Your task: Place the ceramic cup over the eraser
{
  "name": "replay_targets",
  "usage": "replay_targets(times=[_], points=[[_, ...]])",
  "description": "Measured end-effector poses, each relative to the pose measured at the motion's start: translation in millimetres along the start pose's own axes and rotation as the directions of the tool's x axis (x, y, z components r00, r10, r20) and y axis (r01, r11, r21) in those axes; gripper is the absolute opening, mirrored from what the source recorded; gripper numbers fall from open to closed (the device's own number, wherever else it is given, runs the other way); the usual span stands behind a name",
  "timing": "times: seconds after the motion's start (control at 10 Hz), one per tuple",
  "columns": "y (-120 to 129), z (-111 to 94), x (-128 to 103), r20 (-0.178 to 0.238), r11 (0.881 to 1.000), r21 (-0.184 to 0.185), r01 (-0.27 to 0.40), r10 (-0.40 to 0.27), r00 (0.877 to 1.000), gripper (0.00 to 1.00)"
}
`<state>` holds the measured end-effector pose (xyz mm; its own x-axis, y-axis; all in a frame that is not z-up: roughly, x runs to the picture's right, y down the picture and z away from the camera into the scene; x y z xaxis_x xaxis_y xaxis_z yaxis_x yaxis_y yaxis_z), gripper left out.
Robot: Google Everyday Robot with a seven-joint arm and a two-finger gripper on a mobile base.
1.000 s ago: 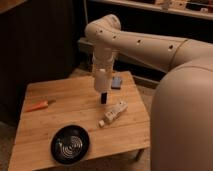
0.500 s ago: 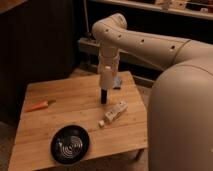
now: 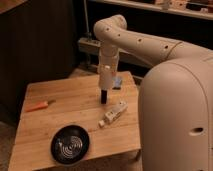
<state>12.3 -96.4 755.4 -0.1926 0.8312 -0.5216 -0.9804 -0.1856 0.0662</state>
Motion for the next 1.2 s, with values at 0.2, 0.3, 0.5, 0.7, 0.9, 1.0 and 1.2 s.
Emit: replay_targets(times=[0.2, 0.3, 0.5, 0.7, 0.9, 1.0, 1.2], points=[[6, 3, -2, -0.009, 1.0, 0.0, 0.009, -0.009, 1.0, 0.11], [11, 5, -2, -0.014, 1.0, 0.003, 0.015, -0.015, 1.0, 0.16], [15, 13, -3, -0.026, 1.0, 0.014, 0.019, -0.018, 0.999, 0.36], [14, 25, -3, -0.046, 1.0, 0.018, 0.017, -0.016, 0.999, 0.58], [11, 33, -1, -0.061, 1.0, 0.017, 0.014, -0.013, 0.998, 0.75], [8, 39, 0, -0.069, 1.0, 0.004, 0.011, -0.01, 0.998, 0.8], [2, 50, 5, -0.087, 1.0, -0.026, 0.001, -0.004, 0.996, 0.8]])
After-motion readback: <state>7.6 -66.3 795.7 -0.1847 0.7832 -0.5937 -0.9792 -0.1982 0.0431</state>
